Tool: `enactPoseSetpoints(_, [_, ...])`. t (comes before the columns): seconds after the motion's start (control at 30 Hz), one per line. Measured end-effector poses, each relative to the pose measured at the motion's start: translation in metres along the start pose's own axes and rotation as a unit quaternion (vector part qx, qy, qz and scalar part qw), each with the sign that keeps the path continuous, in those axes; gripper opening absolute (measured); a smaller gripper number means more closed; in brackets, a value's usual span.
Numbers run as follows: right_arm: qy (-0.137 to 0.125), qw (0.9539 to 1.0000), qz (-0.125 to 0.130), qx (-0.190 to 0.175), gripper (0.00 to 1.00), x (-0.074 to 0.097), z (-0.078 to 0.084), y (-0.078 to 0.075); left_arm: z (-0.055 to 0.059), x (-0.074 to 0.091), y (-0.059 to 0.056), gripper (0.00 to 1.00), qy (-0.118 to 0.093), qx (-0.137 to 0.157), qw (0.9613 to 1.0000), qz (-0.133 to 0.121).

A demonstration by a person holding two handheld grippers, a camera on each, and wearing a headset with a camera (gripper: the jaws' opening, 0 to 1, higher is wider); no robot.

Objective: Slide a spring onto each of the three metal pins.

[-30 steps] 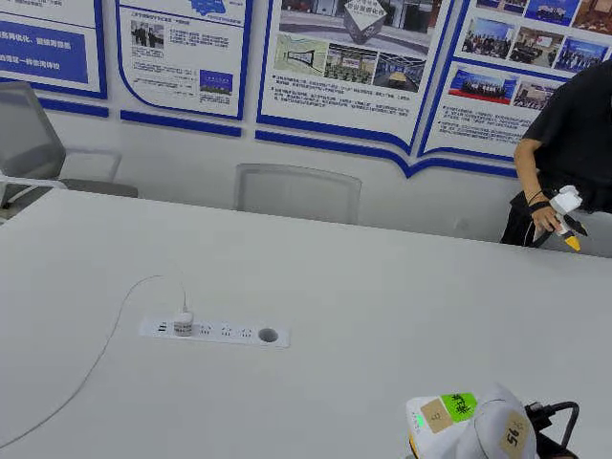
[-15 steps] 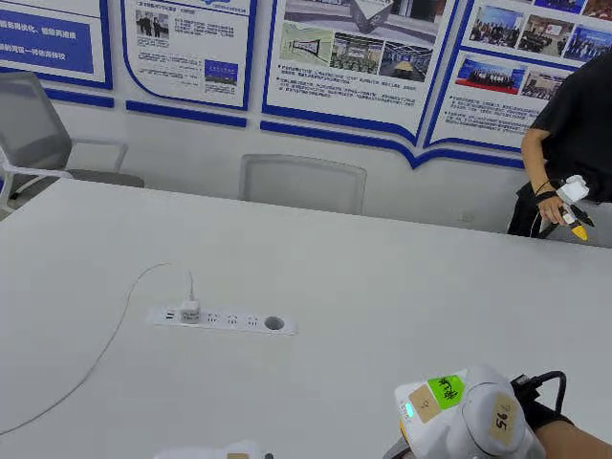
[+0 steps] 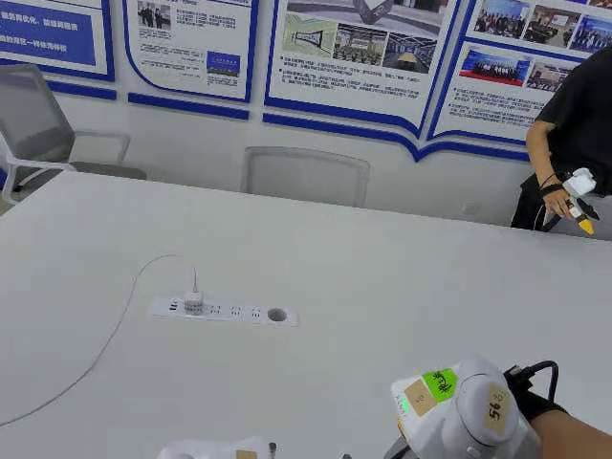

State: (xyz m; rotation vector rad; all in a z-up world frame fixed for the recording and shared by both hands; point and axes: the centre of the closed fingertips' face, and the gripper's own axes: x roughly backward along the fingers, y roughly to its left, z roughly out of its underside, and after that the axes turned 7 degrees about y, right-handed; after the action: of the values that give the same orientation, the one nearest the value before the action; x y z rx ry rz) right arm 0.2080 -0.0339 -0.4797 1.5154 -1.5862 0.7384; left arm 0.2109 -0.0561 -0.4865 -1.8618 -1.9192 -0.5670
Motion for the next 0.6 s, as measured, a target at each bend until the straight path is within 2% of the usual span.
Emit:
enactPoseSetpoints(0.27, [0.005, 0.9999, -0.003, -0.015, 0.12, -0.012, 0.007, 0.000, 0.015, -0.002, -0.001, 0.12, 0.010, 0.022, 0.9997, -0.002])
enactPoseSetpoints(0.47, [0.012, 0.9999, -0.004, -0.006, 0.12, -0.019, 0.014, 0.002, 0.029, -0.003, -0.001, 0.15, 0.019, 0.042, 0.9989, -0.007])
enactPoseSetpoints(0.6, [0.015, 0.9995, -0.008, -0.027, 0.12, -0.025, 0.021, 0.000, 0.039, -0.003, -0.002, 0.16, 0.024, 0.059, 0.9980, -0.006])
